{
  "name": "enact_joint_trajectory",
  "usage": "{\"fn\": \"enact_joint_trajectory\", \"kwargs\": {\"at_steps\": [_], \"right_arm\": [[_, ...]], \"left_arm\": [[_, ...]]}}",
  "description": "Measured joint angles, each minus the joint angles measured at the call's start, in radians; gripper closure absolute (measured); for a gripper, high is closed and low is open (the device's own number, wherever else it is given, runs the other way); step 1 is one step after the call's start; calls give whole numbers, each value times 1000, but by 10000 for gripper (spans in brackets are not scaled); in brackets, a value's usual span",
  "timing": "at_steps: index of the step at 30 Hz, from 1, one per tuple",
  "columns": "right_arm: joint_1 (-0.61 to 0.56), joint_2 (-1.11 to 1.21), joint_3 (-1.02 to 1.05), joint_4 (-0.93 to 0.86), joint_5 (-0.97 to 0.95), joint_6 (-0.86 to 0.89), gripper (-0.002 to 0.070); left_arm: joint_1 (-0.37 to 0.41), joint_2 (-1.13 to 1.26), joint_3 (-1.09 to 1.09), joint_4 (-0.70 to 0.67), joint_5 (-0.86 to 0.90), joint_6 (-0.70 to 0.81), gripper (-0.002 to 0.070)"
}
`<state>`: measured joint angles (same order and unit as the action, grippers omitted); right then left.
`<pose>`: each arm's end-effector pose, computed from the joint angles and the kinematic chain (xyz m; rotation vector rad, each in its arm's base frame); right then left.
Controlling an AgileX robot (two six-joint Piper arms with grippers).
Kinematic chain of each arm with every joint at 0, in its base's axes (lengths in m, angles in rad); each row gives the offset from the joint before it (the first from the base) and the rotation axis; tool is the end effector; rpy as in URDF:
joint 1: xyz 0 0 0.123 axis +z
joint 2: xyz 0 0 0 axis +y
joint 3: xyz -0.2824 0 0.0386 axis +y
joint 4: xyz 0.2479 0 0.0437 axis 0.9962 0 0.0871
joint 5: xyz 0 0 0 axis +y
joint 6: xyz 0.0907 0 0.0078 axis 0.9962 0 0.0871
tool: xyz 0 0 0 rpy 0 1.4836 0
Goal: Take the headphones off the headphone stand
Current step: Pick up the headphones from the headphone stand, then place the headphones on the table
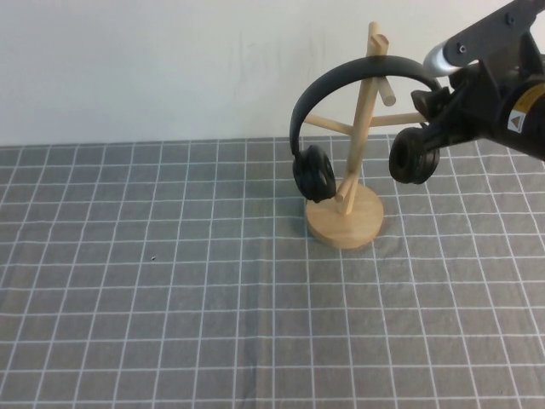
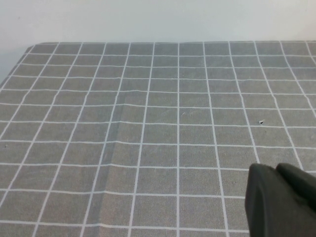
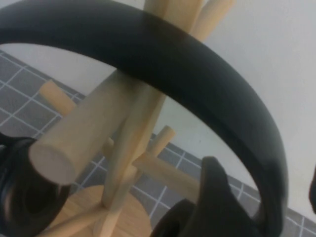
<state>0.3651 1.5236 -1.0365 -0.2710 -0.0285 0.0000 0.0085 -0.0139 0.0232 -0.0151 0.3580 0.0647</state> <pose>0.3262 0.1254 0.2962 -0.6126 1.8448 0.0699 0.0528 0.0000 0.1738 0.0426 1.8505 0.0363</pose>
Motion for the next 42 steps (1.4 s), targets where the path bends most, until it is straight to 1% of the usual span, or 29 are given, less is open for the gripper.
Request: {"fn": "enact_joint_trajectory", "kwargs": {"at_steps": [5, 7, 8, 10, 12, 14, 15, 18, 22, 25, 28, 33, 36, 42], "right_arm": [[0, 29, -1, 0, -62, 0, 321], [0, 45, -1, 0, -86, 0, 335], [0, 51, -1, 0, -97, 0, 358], [0, 58, -2, 0, -103, 0, 442], [0, 56, -2, -2, -81, 10, 564], [5, 44, -2, -2, -68, 23, 619], [7, 30, -2, -2, -61, 23, 630], [21, -32, -2, 17, -34, 27, 633], [46, -127, -2, 36, 51, 29, 633], [55, -207, -2, 36, 151, 29, 633], [48, -273, -2, 37, 294, 34, 633], [-41, -347, -2, 22, 525, 85, 633], [-96, -368, 3, 2, 623, 98, 633], [-152, -402, 85, -11, 646, 127, 633]], "left_arm": [[0, 0, 0, 0, 0, 0, 679], [0, 0, 0, 0, 0, 0, 680], [0, 0, 0, 0, 0, 0, 679], [0, 0, 0, 0, 0, 0, 679], [0, 0, 0, 0, 0, 0, 679], [0, 0, 0, 0, 0, 0, 679], [0, 0, 0, 0, 0, 0, 679], [0, 0, 0, 0, 0, 0, 679], [0, 0, 0, 0, 0, 0, 679], [0, 0, 0, 0, 0, 0, 679], [0, 0, 0, 0, 0, 0, 679], [0, 0, 0, 0, 0, 0, 679], [0, 0, 0, 0, 0, 0, 679], [0, 0, 0, 0, 0, 0, 679]]}}
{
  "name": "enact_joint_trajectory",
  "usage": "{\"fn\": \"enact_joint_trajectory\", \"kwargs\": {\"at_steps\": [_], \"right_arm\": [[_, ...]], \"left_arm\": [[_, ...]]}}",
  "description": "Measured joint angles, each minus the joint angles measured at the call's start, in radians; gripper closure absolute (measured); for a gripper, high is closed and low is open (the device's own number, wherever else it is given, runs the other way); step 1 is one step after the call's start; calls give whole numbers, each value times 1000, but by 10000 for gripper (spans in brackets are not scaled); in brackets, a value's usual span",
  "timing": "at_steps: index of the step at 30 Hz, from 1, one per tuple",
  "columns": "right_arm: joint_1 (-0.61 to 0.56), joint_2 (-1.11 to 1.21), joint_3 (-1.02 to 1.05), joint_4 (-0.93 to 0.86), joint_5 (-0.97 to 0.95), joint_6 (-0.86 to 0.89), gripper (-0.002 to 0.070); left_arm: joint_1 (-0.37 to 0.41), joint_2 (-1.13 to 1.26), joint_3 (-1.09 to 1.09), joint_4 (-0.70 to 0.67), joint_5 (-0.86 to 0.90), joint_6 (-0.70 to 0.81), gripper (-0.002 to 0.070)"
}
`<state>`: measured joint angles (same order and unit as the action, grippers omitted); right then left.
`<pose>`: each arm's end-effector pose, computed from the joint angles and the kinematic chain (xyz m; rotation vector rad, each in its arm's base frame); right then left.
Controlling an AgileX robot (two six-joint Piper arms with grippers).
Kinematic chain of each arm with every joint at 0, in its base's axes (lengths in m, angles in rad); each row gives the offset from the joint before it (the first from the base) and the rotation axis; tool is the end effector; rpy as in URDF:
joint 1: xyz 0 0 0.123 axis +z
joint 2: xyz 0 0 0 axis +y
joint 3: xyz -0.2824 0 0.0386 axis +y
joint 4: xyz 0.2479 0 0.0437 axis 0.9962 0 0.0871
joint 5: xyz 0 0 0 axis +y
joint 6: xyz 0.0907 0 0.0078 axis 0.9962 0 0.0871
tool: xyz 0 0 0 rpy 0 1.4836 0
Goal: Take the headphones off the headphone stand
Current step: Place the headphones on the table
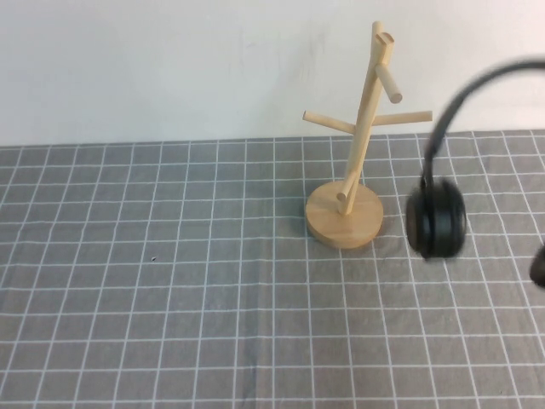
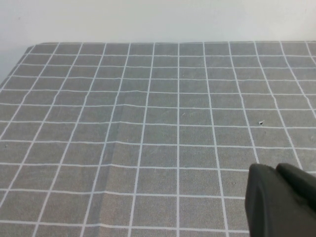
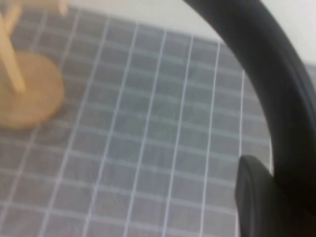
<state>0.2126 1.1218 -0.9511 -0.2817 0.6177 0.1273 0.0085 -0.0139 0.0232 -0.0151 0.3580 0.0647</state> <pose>0.2314 0.0349 0.3384 -0.2687 2.2294 -0.1238 0.0528 0.0000 0.1738 0.0426 1.8505 0.0363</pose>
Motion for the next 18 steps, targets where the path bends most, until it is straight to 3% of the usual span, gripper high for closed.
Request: {"fn": "enact_joint_trajectory", "kwargs": {"at_steps": [10, 18], "right_arm": [[-11, 148, 260, -15, -51, -76, 633], [-12, 392, 283, -15, -224, -51, 633]], "left_arm": [[0, 0, 0, 0, 0, 0, 679], [0, 0, 0, 0, 0, 0, 679]]}}
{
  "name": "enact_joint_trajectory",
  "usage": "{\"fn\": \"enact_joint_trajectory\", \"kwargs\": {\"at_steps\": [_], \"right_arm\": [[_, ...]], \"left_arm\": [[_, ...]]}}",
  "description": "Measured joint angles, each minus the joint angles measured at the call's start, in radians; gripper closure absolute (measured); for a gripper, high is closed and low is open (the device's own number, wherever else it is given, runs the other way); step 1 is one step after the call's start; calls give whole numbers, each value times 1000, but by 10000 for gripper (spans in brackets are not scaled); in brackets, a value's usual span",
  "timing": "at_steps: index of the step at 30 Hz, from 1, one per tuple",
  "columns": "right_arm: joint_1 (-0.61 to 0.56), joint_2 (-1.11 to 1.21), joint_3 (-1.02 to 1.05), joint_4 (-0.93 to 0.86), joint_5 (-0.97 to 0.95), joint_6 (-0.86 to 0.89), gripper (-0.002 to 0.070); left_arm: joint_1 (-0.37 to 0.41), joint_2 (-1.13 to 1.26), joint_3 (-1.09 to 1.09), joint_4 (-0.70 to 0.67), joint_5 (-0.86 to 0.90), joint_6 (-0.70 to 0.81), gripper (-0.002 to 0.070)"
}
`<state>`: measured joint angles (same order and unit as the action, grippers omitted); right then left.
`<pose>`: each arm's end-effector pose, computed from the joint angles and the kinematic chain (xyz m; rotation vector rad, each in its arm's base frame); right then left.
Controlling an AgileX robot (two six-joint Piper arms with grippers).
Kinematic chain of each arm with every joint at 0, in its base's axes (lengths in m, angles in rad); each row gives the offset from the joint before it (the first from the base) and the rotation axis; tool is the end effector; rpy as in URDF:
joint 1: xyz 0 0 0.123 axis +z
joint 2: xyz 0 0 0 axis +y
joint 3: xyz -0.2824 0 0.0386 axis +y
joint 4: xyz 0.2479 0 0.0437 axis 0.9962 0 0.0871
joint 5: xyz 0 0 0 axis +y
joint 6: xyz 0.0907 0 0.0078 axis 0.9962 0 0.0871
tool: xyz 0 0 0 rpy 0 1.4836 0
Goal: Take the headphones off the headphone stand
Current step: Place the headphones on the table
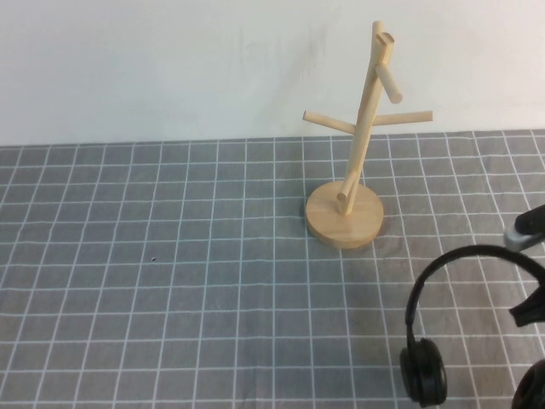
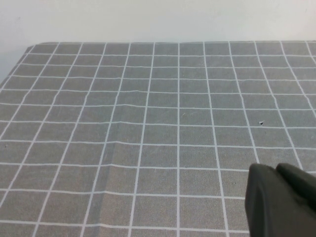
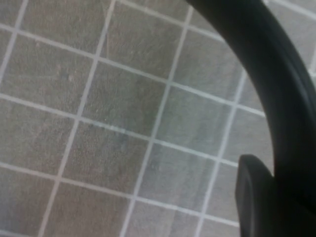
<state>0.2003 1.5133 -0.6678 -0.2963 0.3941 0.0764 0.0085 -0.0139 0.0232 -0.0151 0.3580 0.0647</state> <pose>0.2543 0.0412 0.1685 -0.5025 2.6569 -0.1515 0.0528 0.0000 0.1738 0.0426 1.8505 0.0363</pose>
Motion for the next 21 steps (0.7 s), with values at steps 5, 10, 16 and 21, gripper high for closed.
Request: {"fn": "enact_joint_trajectory", "kwargs": {"at_steps": [5, 10, 16, 21], "right_arm": [[0, 160, 0, -13, -37, 0, 633], [0, 246, -9, -14, -39, 42, 558], [0, 216, -91, -14, 85, 73, 283], [0, 108, -120, 63, 159, 19, 228]], "left_arm": [[0, 0, 0, 0, 0, 0, 679], [0, 0, 0, 0, 0, 0, 679], [0, 0, 0, 0, 0, 0, 679], [0, 0, 0, 0, 0, 0, 679]]}}
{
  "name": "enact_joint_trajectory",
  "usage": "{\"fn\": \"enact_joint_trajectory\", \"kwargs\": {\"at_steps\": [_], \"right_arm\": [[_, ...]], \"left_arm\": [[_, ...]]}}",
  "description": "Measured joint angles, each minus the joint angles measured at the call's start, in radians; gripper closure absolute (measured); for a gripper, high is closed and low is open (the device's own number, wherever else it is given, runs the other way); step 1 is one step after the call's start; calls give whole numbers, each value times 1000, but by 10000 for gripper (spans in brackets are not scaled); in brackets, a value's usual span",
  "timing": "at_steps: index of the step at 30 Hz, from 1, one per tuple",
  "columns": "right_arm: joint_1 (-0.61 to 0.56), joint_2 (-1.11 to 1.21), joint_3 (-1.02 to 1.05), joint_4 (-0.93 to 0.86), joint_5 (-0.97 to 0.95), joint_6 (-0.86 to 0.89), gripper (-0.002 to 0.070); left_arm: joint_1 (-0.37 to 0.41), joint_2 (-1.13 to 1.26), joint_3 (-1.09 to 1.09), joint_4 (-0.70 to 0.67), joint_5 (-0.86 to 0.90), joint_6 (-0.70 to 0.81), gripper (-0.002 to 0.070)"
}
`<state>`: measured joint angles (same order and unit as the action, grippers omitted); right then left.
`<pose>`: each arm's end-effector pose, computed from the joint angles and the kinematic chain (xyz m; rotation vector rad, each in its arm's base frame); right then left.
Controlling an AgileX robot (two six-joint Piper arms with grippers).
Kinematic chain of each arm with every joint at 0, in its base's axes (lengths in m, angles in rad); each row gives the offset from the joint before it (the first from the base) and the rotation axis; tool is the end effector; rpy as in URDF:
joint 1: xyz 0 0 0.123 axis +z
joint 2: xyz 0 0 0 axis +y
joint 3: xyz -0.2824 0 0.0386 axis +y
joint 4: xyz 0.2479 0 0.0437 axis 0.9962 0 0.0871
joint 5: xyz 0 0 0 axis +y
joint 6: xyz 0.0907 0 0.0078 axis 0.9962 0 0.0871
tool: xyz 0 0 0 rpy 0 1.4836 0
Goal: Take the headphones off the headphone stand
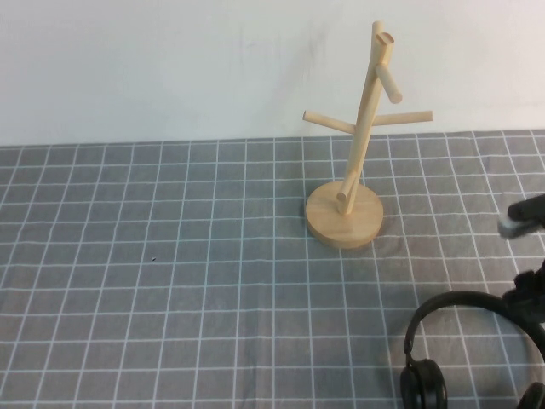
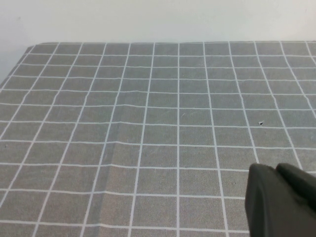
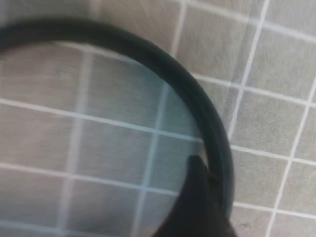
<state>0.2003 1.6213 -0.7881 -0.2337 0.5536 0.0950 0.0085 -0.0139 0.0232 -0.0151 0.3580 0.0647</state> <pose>0.2737 0.0442 0.1622 -0.4084 2.8196 -0.1545 0.0528 0.0000 0.1738 0.0426 1.8505 0.0363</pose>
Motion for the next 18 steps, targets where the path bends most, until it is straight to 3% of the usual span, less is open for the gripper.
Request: {"fn": "enact_joint_trajectory", "kwargs": {"at_steps": [8, 10, 12, 15, 18], "right_arm": [[0, -278, -2, 319, 110, -302, 221], [0, -348, -2, 366, 153, -340, 248], [0, -406, -2, 397, 190, -354, 334], [0, -502, -2, 435, 240, -368, 549], [0, -596, -2, 455, 263, -372, 645]], "left_arm": [[0, 0, 0, 0, 0, 0, 679], [0, 0, 0, 0, 0, 0, 679], [0, 0, 0, 0, 0, 0, 679], [0, 0, 0, 0, 0, 0, 679], [0, 0, 0, 0, 0, 0, 679]]}}
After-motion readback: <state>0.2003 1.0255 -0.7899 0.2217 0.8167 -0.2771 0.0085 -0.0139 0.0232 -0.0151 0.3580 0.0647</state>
